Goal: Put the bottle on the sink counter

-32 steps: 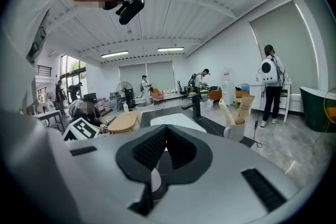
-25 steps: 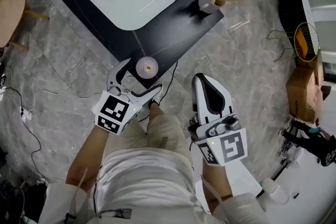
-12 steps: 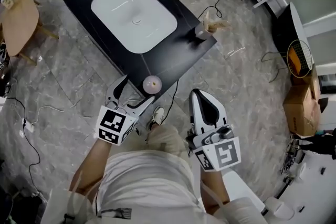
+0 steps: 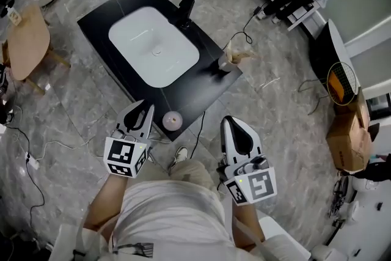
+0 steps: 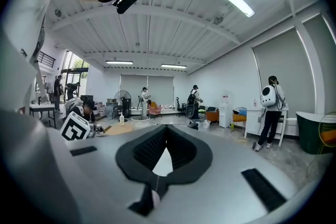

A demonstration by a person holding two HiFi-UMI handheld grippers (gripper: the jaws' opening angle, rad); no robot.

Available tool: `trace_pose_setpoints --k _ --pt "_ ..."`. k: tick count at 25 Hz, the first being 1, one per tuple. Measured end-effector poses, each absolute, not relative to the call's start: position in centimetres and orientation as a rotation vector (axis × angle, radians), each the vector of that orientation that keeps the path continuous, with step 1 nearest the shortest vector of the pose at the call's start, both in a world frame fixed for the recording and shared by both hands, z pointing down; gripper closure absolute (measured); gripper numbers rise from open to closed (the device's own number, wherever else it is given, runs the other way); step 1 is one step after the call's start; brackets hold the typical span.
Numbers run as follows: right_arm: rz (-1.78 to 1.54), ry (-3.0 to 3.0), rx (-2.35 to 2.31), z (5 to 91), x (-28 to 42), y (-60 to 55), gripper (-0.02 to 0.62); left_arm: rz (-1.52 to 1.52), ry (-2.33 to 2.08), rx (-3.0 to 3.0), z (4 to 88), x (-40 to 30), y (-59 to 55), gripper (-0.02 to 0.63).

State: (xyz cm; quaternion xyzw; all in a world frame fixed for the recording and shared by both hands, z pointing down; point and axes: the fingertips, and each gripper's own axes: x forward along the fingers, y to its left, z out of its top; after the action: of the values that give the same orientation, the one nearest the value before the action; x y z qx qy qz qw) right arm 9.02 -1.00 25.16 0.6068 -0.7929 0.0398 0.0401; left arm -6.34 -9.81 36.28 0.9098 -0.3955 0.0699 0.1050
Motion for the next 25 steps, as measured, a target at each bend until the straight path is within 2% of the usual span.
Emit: trace_pose_setpoints --k 4,13,25 --pt "0.102 -2.439 1.859 24.3 10.1 -1.4 0.584 0.165 -1.290 2.640 34.0 -7.5 -11.5 0.591" --pt "0.066 -2.472 1.857 22.7 13.3 -3.4 0.584 0.043 -1.446 2.688 26.7 -9.3 -13.0 0.592" --pt "-0.015 -2.563 1.794 20.5 14.2 -6.6 0.584 -0.313 -1.579 2.625 17.1 -12.7 -12.8 0.592"
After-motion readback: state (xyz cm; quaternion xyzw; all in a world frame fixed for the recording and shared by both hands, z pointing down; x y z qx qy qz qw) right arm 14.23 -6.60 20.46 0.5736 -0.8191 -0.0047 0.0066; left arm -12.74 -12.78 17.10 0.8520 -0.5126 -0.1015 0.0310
